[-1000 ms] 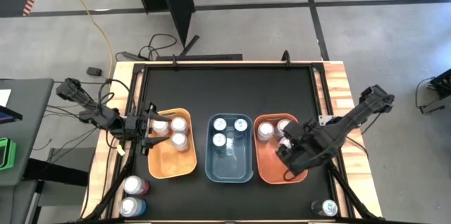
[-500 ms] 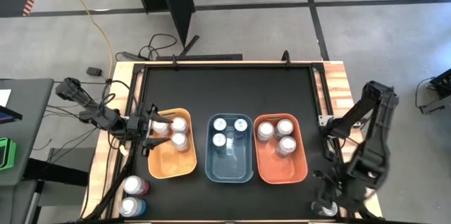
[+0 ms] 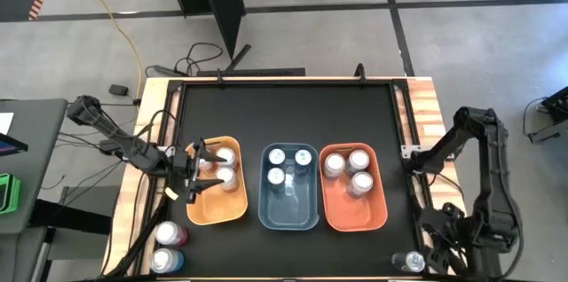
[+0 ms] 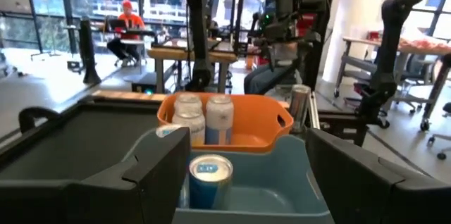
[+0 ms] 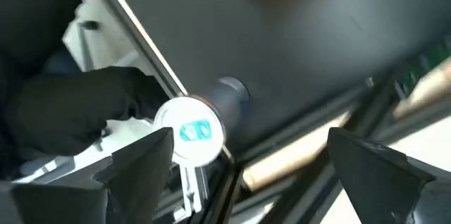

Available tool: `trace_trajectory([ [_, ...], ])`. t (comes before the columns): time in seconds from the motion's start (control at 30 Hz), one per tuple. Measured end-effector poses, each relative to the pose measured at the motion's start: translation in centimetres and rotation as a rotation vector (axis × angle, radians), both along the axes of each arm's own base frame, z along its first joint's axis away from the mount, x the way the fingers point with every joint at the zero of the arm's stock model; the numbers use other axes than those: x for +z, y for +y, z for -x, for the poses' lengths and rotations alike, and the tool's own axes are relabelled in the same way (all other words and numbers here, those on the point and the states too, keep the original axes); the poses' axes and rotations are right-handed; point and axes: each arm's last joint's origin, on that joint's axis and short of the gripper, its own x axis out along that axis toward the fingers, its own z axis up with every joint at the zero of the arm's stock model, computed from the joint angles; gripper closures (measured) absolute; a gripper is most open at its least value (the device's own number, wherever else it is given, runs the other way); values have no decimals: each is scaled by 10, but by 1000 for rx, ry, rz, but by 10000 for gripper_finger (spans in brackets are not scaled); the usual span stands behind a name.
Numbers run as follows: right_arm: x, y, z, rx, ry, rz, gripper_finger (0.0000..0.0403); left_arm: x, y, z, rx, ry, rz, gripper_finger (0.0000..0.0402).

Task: Sort soda cans
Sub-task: Put the blue soda can into the blue bin

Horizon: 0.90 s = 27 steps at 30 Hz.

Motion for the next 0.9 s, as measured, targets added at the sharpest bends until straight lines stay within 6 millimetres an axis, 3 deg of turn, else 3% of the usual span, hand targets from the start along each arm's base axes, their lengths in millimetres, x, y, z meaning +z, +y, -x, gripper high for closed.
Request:
trace_trajectory([
  [0.5, -22, 30, -6, -61, 55, -35, 14, 1, -1, -2, 12, -18, 14, 125],
  [0.9, -40, 44, -25, -28, 93, -20, 14, 1, -1, -2, 12, -13, 7, 125],
])
